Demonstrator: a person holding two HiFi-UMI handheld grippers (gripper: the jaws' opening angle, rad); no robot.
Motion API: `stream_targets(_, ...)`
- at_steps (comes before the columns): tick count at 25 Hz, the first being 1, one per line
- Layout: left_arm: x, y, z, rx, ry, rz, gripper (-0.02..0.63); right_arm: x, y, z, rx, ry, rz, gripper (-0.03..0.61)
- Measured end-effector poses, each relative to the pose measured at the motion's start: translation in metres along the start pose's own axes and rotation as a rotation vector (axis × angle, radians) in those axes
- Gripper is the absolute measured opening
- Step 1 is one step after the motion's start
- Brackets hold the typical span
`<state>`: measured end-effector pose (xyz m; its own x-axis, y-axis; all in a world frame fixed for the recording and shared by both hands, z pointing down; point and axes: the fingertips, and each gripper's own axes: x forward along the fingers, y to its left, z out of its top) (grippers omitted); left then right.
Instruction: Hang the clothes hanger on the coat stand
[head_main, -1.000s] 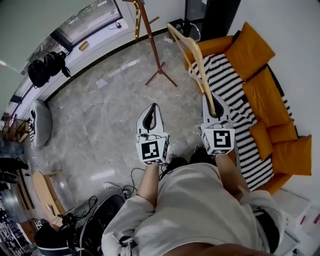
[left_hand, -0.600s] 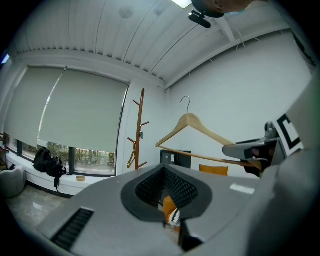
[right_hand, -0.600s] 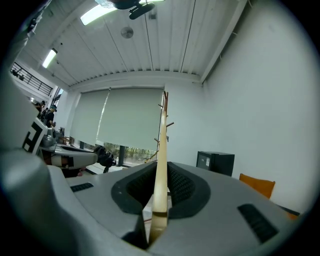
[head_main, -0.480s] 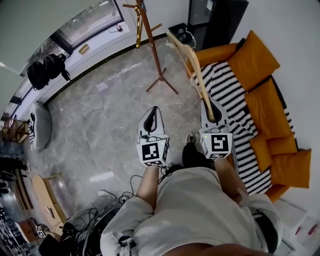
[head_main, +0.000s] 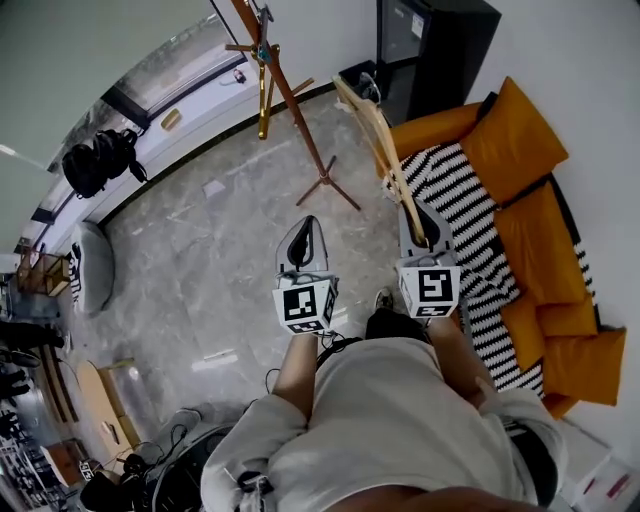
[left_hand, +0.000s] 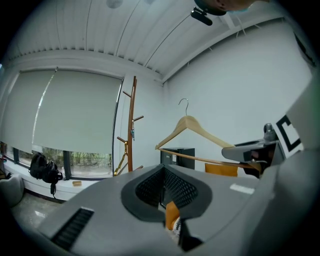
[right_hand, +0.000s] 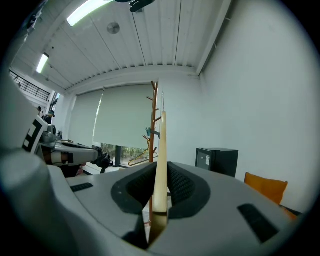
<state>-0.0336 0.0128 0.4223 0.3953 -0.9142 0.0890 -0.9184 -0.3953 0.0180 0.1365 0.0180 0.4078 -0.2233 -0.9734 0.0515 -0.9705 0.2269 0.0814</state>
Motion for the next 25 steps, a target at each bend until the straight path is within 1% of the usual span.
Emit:
stream_targets(6, 0.035, -0.005, 0.004, 0.013, -0.006, 0.017, 0.009, 0.027, -0.022, -0.002, 0.004, -0.002, 0.026, 0.046)
stream_targets(14, 0.066, -0.002, -0.006, -0.002, 0.011, 0.033, 0.009, 0.057, -0.031, -0.022, -0.012, 0.047, 0.051, 0.046)
stream_targets(20, 0.091, 0.013, -0.016, -0.015, 0.013, 0.027, 0.009, 0.086, -0.033, -0.032, -0.041, 0.081, 0.045, 0.046)
stream_targets(25, 0.12, 0.04, -0.016, -0.027, 0.001, 0.034, 0.009, 0.118, -0.032, -0.039, -0.083, 0.122, 0.049, 0.046)
